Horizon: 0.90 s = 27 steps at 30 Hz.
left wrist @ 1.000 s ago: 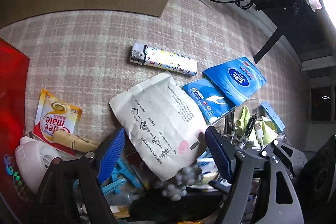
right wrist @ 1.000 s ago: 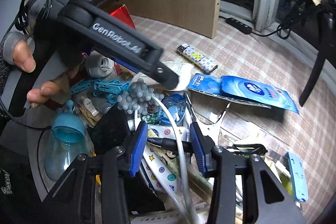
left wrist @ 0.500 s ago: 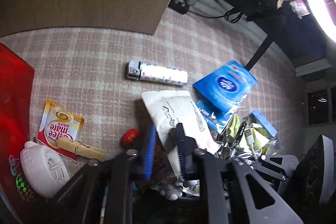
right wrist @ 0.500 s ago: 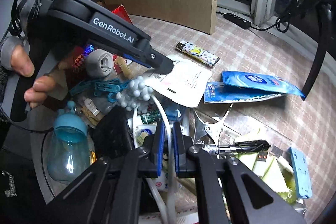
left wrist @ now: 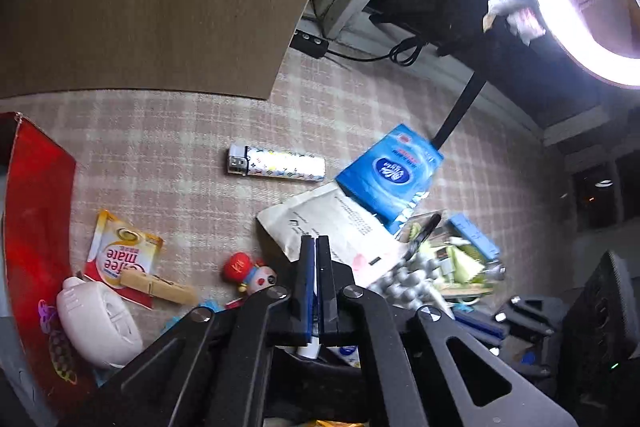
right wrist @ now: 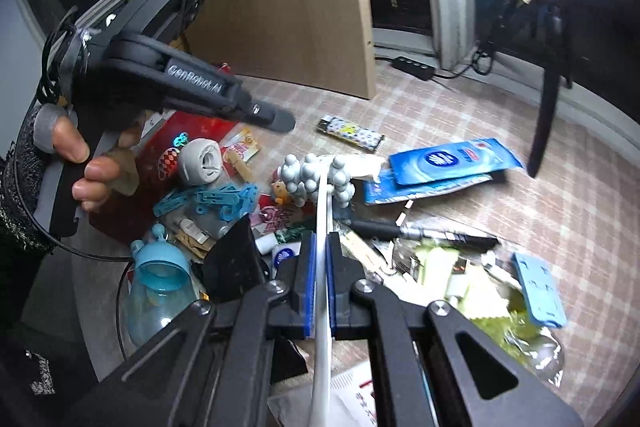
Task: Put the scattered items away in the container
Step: 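Grasp the white massager handle with the right gripper while the left gripper grasps a paper packet, then lift the white massager with the right gripper and raise the left tool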
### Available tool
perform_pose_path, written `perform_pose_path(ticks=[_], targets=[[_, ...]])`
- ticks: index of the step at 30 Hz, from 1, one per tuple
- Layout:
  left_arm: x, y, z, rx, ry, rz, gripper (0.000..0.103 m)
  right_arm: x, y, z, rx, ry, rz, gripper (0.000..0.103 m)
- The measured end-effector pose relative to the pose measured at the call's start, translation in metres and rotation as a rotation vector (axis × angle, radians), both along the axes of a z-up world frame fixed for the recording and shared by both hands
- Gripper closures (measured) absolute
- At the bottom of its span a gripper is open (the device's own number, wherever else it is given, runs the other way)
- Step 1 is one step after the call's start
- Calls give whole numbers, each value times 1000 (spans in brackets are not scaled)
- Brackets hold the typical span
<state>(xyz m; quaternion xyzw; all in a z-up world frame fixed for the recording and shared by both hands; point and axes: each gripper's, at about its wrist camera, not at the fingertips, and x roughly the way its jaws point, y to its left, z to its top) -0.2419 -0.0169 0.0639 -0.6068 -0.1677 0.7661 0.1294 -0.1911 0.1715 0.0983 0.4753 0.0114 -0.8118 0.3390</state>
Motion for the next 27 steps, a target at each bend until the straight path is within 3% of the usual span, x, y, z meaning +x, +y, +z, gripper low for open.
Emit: perform_pose_path(ticks=[2, 3, 6, 11, 17, 21, 24, 27], targets=[[4, 4, -6, 33, -30, -15, 72, -1, 6, -2, -8, -11, -21, 98], [7, 5, -9, 43, -43, -18, 53, -2, 8, -2, -11, -16, -31, 98], [17, 4, -16, 39, -63, 14, 51, -2, 12, -4, -20, -24, -44, 98], [12, -7, -33, 118, -116, 126, 51, -2, 8, -5, -21, -21, -35, 98], [8, -9, -37, 200, -119, 259, 51, -3, 12, -6, -26, -22, -45, 98], [0, -4, -32, 210, -97, 262, 67, -2, 13, -7, -29, -27, -48, 98], [2, -1, -32, 186, -111, 261, 66, -2, 13, -6, -26, -25, -50, 98], [8, -2, -27, 116, -89, 235, 58, -2, 15, -4, -24, -17, -55, 98]])
